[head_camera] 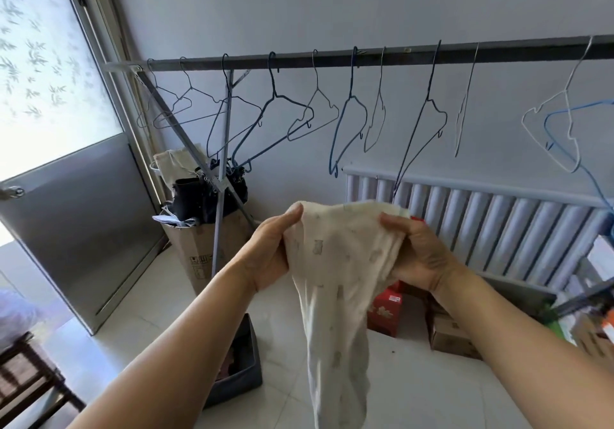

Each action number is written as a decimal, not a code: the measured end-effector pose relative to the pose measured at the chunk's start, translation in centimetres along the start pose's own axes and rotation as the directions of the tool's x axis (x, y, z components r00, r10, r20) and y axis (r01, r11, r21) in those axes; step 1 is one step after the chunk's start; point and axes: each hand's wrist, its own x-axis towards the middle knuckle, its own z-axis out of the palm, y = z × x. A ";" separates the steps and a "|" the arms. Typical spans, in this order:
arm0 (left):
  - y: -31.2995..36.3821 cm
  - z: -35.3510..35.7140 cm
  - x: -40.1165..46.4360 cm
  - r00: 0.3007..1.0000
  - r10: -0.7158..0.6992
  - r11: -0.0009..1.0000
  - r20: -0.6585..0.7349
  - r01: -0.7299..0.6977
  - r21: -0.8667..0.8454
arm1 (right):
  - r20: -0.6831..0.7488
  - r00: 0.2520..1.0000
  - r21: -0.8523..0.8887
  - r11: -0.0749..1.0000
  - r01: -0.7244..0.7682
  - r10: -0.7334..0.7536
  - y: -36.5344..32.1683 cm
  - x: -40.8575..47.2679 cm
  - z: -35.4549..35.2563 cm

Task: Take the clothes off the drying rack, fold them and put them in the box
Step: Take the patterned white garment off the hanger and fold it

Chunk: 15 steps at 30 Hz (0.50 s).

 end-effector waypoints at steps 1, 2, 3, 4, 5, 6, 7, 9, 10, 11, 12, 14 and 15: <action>0.0 -0.4 -0.1 0.998 0.031 0.999 0.063 -0.031 -0.009 | 0.061 0.998 0.014 1.000 0.015 -0.016 -0.3 0.0 0.1; 0.0 -0.6 -0.1 0.993 0.057 0.998 0.104 -0.054 -0.029 | 0.131 0.991 0.026 1.000 0.012 -0.015 -0.5 0.0 0.4; -0.1 -0.7 0.0 0.992 0.069 0.997 0.101 -0.065 -0.042 | 0.170 0.985 0.002 1.000 0.001 -0.002 -0.5 0.0 0.6; 0.0 -0.5 0.0 0.995 0.072 0.997 0.068 -0.070 -0.033 | 0.155 0.988 -0.077 0.997 -0.004 0.016 -0.3 0.1 0.8; 0.0 -0.2 0.1 0.997 0.081 0.996 0.013 -0.082 0.037 | 0.096 0.995 -0.188 0.982 0.003 0.015 -0.1 0.4 1.1; 0.1 0.0 0.1 0.993 0.107 0.978 -0.043 -0.097 0.186 | 0.013 1.000 -0.295 0.955 0.006 -0.002 0.0 0.7 1.5; 0.3 0.2 0.0 0.983 0.156 0.918 -0.092 -0.110 0.382 | -0.078 0.997 -0.369 0.929 -0.003 -0.028 0.0 1.1 1.9; 0.5 0.1 0.1 0.950 0.266 0.774 -0.165 -0.108 0.624 | -0.227 0.971 -0.373 0.928 -0.013 -0.078 0.0 1.8 2.2; 0.6 0.1 0.2 0.933 0.298 0.764 -0.201 -0.107 0.636 | -0.231 0.969 -0.356 0.934 -0.002 -0.086 -0.1 1.9 2.4; 0.9 0.1 0.3 0.923 0.298 0.786 -0.245 -0.091 0.611 | -0.187 0.980 -0.360 0.933 -0.007 -0.065 -0.2 2.0 2.4; 1.0 0.1 0.4 0.918 0.276 0.818 -0.284 -0.069 0.572 | -0.131 0.991 -0.394 0.919 -0.028 -0.026 -0.2 2.1 2.4; 1.5 0.4 0.2 0.916 0.212 0.871 -0.342 -0.019 0.491 | -0.094 0.995 -0.517 0.853 -0.066 0.020 0.1 2.2 2.5; 1.6 0.5 0.2 0.914 0.183 0.896 -0.362 -0.003 0.445 | -0.142 0.990 -0.570 0.820 -0.059 -0.028 0.2 2.3 2.8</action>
